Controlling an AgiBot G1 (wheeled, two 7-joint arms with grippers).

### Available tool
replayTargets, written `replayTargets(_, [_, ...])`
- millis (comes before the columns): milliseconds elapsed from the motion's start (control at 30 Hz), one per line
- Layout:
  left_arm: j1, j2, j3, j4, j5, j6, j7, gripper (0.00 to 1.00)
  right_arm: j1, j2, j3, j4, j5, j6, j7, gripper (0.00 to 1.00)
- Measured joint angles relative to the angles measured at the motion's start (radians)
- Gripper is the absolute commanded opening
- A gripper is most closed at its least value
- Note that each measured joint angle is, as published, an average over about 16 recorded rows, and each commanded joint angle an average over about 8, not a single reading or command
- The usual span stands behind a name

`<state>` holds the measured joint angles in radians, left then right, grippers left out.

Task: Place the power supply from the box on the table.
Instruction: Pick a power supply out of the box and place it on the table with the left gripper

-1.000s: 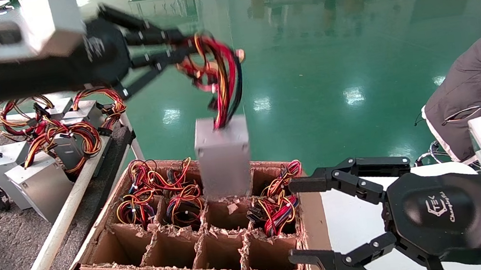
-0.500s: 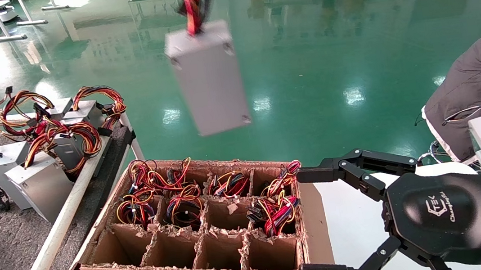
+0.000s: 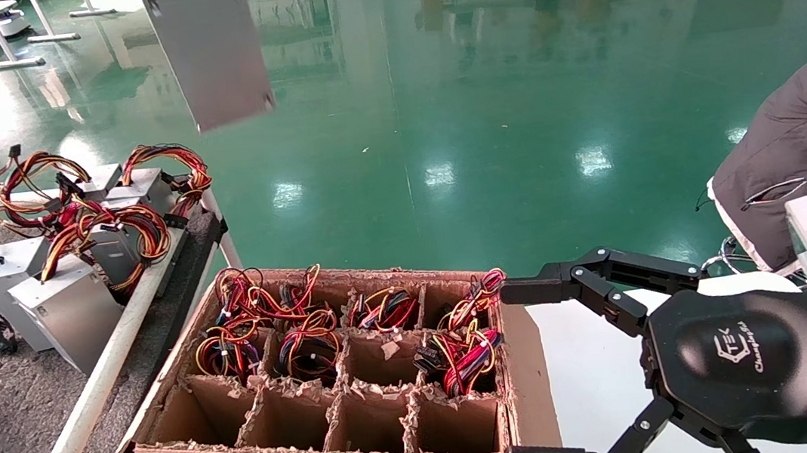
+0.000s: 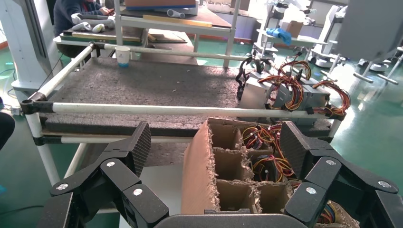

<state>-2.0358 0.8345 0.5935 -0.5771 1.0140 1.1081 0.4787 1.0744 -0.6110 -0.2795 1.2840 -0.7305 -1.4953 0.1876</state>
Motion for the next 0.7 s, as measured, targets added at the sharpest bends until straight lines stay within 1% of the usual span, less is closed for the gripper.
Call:
replayTargets(367, [-0.052, -0.027, 0.057, 0.057, 0.117, -0.162, -0.001, 0.0, 0.0, 0.0, 0.0, 0.0, 0.0, 0.0, 0.0, 1.0])
replayTargets(700, [-0.079, -0.029, 0.134, 0.1, 0.22, -0.296, -0.041, 0.0, 0.0, 0.0, 0.0, 0.0, 0.0, 0.0, 0.0, 1.0])
